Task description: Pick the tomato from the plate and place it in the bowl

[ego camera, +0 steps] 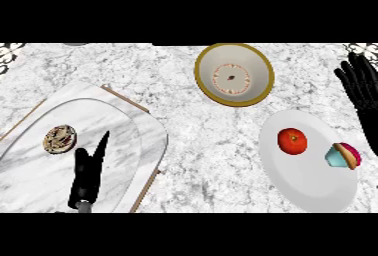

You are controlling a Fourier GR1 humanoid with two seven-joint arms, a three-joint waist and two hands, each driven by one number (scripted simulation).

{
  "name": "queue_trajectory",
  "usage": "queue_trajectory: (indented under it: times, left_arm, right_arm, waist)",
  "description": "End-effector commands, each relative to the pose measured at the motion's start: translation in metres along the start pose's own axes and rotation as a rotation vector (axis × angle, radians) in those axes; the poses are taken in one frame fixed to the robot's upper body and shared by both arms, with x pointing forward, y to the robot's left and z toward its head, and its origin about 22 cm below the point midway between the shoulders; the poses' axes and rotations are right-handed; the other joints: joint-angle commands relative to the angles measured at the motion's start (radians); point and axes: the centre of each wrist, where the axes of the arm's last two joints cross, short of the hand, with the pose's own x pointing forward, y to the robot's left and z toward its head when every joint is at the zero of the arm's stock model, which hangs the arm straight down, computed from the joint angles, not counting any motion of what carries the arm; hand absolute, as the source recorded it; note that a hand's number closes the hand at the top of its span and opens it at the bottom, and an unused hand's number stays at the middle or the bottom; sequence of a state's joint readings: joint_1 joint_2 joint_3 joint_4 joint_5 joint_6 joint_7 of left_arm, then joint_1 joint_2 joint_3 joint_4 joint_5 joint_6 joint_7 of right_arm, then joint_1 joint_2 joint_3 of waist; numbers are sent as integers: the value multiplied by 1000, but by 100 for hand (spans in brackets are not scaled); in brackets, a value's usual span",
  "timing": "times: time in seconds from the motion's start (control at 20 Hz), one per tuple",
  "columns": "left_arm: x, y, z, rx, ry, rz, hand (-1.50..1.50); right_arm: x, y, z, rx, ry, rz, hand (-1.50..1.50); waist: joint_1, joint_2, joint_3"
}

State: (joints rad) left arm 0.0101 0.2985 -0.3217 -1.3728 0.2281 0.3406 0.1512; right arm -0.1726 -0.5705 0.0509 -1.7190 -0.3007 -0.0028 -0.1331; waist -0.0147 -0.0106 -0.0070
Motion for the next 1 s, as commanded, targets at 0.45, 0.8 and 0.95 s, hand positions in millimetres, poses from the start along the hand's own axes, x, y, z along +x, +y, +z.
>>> queue_trajectory:
  times: [0.45,0.8,0.95]
  left_arm:
    - [117,13,-13,-11,-503,11,0]
    - [134,80,-17,133,-605,50,0]
    - [138,95,-24,137,-600,53,0]
  right_arm:
    - [1,54,0,63,-9,162,-150]
    - [32,112,33,169,-131,402,-150]
    - [53,95,31,183,-55,599,-150]
  waist:
    - [61,-21,3]
    - [7,0,3]
    - [-6,3,3]
